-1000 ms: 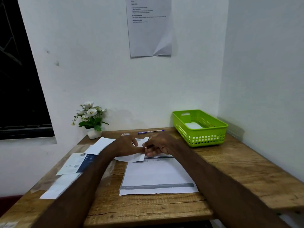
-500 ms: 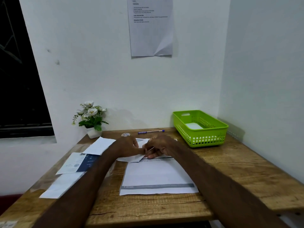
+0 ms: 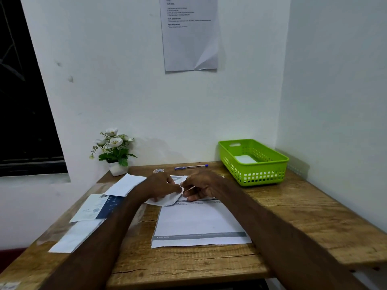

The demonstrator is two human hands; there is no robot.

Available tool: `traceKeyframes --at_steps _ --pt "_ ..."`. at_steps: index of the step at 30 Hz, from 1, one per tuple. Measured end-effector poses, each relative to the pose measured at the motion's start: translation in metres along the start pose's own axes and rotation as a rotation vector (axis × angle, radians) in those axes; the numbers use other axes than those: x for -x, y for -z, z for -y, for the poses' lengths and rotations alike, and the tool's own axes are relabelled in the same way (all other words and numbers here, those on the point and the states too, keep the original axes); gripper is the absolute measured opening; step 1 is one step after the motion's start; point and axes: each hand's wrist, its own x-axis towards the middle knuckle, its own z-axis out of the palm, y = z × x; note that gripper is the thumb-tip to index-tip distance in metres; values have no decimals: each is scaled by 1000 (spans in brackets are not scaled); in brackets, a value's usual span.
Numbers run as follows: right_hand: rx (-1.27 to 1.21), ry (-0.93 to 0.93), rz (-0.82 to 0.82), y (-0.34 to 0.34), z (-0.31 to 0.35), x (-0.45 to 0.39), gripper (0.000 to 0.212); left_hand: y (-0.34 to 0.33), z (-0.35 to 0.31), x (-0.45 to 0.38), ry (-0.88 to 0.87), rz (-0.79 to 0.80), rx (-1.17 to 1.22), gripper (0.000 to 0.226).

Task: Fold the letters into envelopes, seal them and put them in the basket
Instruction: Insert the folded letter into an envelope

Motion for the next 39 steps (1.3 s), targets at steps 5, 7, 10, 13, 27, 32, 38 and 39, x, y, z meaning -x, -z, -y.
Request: traceKeyframes --at_steps 5,7,10,13,27,32,38,39 --pt "158 -13 -23 1 -2 -1 12 -2 -2 2 -9 -43 -99 20" --pt "235 -7 -38 0 -2 -1 17 -6 -4 5 -15 -112 -187 30" --pt "329 7 -93 0 -4 -1 24 -14 -10 11 -28 -197 -308 50" --pt "448 63 -159 1 -9 -3 33 -15 -17 16 -31 -219 -385 48" --pt "882 166 -298 52 16 14 48 -30 -47 28 -63 -239 -719 42" --pt "989 41 -83 59 13 19 58 -28 -46 30 -56 -192 -732 39" --pt "1008 17 -38 60 11 22 49 -26 -44 32 -28 -218 -695 33" --pt "1004 20 -36 59 13 24 48 -26 -44 32 -27 -226 -682 32"
